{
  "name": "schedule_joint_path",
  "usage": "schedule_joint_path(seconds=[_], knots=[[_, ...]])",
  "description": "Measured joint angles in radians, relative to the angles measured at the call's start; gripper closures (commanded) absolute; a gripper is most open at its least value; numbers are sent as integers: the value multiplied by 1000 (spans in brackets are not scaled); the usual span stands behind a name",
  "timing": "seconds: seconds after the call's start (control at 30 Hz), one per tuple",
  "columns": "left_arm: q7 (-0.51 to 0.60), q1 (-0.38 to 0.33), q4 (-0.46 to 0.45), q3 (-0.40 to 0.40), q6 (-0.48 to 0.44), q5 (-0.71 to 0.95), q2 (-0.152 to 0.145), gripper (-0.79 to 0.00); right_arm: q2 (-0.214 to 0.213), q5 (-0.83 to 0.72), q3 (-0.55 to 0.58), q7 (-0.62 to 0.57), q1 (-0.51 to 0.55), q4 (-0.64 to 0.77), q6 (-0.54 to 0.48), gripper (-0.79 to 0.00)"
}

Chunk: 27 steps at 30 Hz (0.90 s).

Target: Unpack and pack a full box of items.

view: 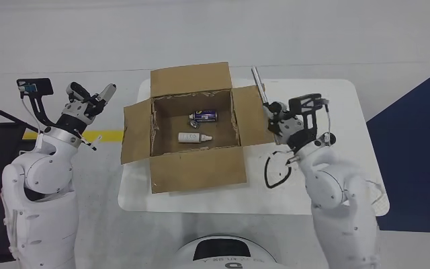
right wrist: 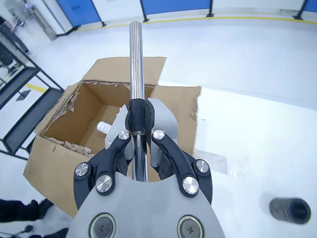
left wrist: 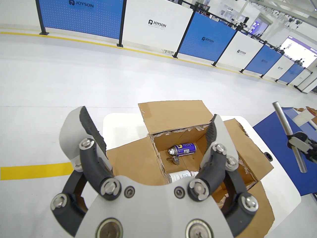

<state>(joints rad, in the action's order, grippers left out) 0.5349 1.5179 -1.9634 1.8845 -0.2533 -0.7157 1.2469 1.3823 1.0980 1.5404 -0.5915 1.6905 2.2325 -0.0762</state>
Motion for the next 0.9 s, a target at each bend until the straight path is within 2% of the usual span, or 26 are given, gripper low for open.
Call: schedule_joint_path(seconds=[0.13,0.3,0.4,0.53,0.63,0.7,0.9], knots=[[0,0,0,0,0,0,0,-785,-2,-71,108,77,158,31,41,0],[0,0,0,0,0,0,0,-785,0,-145,167,77,251,11,121,0],[0,0,0,0,0,0,0,-785,1,-148,175,42,245,-32,190,0],[0,0,0,0,0,0,0,-785,3,-47,144,-54,196,-69,401,0],[0,0,0,0,0,0,0,-785,4,12,117,-115,167,-84,506,0],[0,0,0,0,0,0,0,-785,3,53,106,-159,153,-96,543,0],[0,0,0,0,0,0,0,-785,3,52,106,-159,153,-97,544,0]])
